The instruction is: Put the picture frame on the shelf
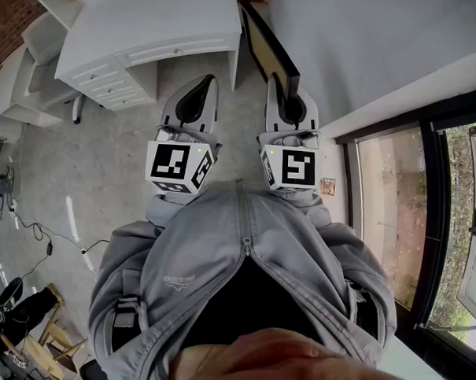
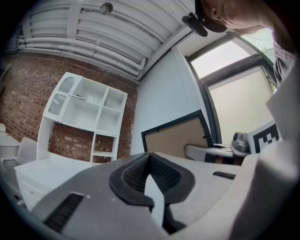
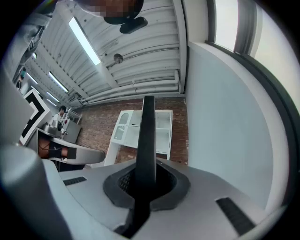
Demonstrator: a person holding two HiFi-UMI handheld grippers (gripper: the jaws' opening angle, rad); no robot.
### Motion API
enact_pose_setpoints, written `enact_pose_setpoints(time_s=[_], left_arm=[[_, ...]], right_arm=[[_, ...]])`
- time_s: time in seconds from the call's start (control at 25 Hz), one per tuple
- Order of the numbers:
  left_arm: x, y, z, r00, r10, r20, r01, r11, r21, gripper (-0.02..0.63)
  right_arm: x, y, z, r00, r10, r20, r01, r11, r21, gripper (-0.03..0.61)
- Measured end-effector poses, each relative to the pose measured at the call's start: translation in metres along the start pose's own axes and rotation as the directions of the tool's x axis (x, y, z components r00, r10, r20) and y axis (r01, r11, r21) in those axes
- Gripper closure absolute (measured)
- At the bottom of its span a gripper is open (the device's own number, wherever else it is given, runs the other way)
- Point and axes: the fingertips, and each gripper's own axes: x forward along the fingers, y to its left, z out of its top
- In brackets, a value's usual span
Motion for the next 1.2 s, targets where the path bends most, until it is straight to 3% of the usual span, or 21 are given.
enact_pose_setpoints(time_s=[0.32,0.96,1.2], left_arm=[[0.005,0.002,0.002,1.000,0.011,0.001,-0.011,1.000,0.003,0.606],[0.053,-0.013,-0.008,0.998,0.060,-0.008,-0.060,0.998,0.020,0.606],[0.064,0.000,-0.014,0.996,0.084,-0.014,-0.083,0.997,0.003,0.607]], right_arm=[[0.004,-0.003,0.001,1.000,0.010,-0.001,-0.010,1.000,-0.003,0.546],[0.024,-0.057,-0.012,0.998,0.031,0.045,-0.033,0.999,0.042,0.546],[0.037,-0.063,-0.023,0.999,0.043,0.032,-0.044,0.998,0.048,0.546]])
